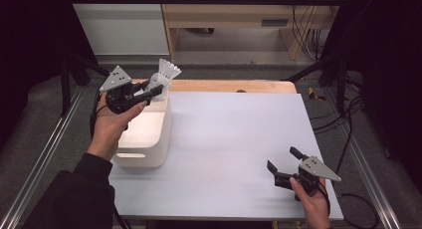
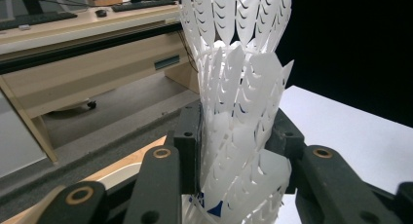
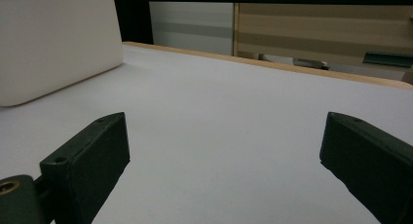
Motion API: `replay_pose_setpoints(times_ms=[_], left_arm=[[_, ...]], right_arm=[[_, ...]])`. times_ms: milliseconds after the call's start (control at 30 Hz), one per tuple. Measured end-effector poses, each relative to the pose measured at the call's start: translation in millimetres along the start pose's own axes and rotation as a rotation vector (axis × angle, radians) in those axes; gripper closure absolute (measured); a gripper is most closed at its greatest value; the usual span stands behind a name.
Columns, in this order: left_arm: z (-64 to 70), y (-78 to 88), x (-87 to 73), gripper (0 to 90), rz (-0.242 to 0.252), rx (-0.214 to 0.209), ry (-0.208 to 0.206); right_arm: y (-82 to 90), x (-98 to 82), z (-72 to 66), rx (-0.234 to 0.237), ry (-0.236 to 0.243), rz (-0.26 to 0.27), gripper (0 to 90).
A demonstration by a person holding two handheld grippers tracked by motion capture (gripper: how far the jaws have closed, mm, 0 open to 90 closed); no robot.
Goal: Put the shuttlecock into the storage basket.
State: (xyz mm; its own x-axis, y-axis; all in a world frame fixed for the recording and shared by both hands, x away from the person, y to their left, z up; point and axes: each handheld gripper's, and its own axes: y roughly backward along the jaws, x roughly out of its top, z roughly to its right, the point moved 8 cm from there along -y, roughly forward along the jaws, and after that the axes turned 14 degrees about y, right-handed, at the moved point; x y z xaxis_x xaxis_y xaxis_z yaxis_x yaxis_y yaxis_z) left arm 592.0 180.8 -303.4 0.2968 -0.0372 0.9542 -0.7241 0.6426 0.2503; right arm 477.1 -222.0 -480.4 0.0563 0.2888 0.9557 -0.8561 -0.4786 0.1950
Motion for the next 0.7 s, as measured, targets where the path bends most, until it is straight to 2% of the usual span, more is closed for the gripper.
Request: replay_pose_setpoints(times_ms=[400, 533, 700], left_arm=[[-11.5, -7.5, -0.2, 64.1, 0.007, 0.027, 0.021], [-19.9, -10.1, -0.4, 64.1, 0.011, 0.044, 0.033], [-34.8, -16.4, -1.4, 64.1, 0.027, 0.067, 0.076]], right_arm=[[0.8, 0.4, 0.0, -0.001, -0.006, 0.000, 4.3], [0.9, 0.7, 0.1, -0.002, -0.009, 0.002, 4.3], [1.1, 0.7, 0.5, -0.003, -0.009, 0.003, 4.4]])
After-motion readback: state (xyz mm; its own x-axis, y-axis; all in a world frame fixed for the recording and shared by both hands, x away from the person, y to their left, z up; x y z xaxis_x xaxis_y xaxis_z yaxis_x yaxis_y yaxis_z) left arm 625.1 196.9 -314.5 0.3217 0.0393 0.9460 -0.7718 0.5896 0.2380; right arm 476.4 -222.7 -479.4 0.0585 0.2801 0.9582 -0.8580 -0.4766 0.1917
